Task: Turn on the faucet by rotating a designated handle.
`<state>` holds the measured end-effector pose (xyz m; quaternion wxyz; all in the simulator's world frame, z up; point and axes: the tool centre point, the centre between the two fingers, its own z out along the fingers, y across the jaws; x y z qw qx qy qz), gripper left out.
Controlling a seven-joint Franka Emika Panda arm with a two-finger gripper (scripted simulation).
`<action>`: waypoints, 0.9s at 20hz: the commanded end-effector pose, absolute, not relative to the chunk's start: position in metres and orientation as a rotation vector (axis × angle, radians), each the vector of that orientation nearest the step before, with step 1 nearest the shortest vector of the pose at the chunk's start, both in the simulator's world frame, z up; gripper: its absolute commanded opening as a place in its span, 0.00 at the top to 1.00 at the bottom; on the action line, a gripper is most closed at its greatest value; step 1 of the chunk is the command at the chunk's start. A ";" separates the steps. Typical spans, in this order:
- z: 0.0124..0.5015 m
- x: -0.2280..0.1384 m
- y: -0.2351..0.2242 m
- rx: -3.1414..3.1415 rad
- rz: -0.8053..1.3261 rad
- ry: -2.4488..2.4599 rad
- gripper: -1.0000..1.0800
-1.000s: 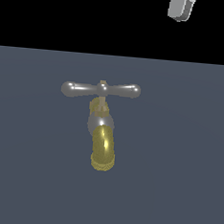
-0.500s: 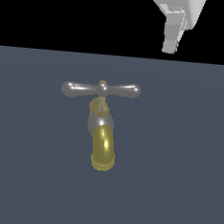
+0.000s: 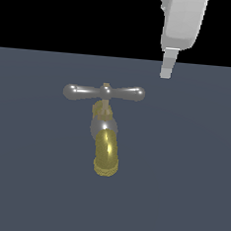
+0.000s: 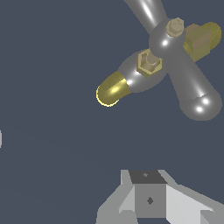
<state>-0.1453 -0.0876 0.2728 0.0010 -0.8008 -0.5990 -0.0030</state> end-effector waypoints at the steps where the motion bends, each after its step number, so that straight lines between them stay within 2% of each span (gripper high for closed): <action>1: 0.263 -0.139 -0.087 -2.457 -0.008 -1.957 1.00; 18: 0.209 -0.104 -0.076 -2.097 0.001 -2.342 1.00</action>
